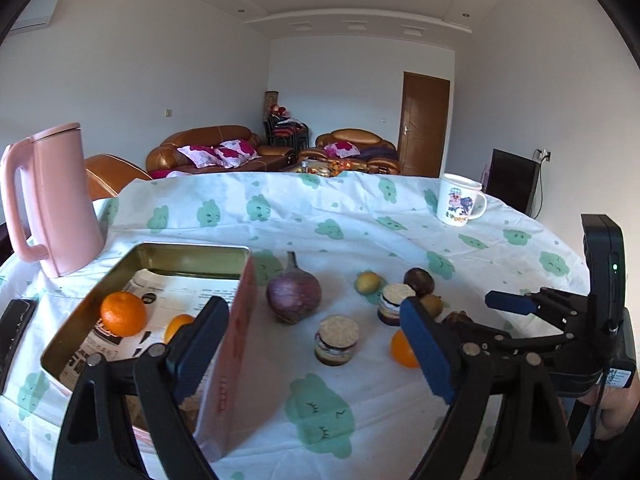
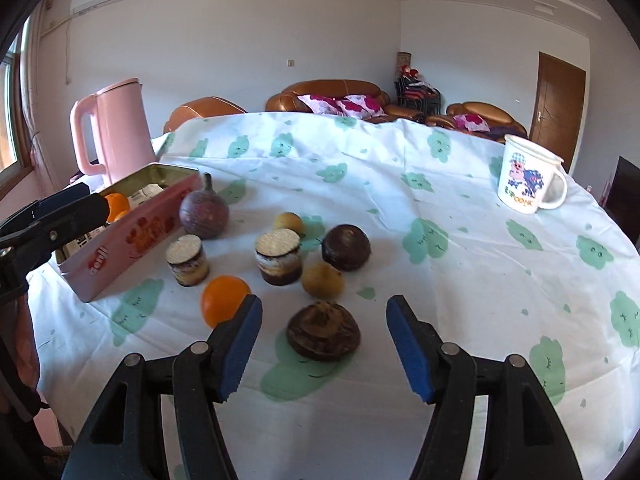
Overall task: Organize fruits
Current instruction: 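Grasp an orange with the left gripper while the right gripper grasps a mangosteen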
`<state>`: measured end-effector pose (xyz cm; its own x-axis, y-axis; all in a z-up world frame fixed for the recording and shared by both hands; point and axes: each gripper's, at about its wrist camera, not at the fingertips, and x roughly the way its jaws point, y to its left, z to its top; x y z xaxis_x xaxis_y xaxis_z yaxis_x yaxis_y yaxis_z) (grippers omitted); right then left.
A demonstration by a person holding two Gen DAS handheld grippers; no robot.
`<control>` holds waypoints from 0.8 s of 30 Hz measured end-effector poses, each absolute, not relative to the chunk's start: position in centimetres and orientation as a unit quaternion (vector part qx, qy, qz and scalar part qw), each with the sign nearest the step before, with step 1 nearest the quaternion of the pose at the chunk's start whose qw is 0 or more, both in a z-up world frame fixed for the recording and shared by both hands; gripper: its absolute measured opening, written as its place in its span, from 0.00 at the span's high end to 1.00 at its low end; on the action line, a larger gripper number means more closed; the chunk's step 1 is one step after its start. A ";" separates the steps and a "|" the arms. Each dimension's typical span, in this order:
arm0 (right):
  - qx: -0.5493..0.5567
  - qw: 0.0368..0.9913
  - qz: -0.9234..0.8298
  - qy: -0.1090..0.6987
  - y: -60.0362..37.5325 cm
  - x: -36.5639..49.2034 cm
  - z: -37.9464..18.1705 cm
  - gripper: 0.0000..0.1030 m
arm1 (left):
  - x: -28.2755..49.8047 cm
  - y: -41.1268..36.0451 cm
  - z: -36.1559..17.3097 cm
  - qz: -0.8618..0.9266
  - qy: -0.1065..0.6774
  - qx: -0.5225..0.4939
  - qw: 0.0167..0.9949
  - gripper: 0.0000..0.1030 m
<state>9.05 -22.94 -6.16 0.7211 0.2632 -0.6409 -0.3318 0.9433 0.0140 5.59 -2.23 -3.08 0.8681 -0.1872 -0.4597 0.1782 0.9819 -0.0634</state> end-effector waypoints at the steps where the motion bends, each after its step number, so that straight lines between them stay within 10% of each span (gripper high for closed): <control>1: -0.046 0.924 0.165 0.343 -23.0 9.3 -6.2 0.36 | 5.9 -2.9 -3.4 -0.103 0.246 -0.008 0.964 0.13; 8: -0.046 0.908 0.181 0.376 -22.8 10.3 -7.2 0.38 | 6.8 -5.5 -4.7 -0.130 0.280 -0.003 0.951 0.14; 10: -0.045 0.902 0.188 0.386 -22.8 10.6 -7.5 0.54 | 6.9 -5.8 -4.8 -0.137 0.284 -0.005 0.949 0.14; 24: 0.011 0.928 0.149 0.342 -25.3 9.9 -6.4 0.56 | 8.7 -8.6 -6.3 -0.201 0.351 0.011 0.914 0.44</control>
<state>9.85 -25.30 -6.40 0.7208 0.2844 -0.6321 -0.2699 0.9551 0.1220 8.66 -8.62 -6.26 0.6728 -0.3609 -0.6458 0.3757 0.9187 -0.1221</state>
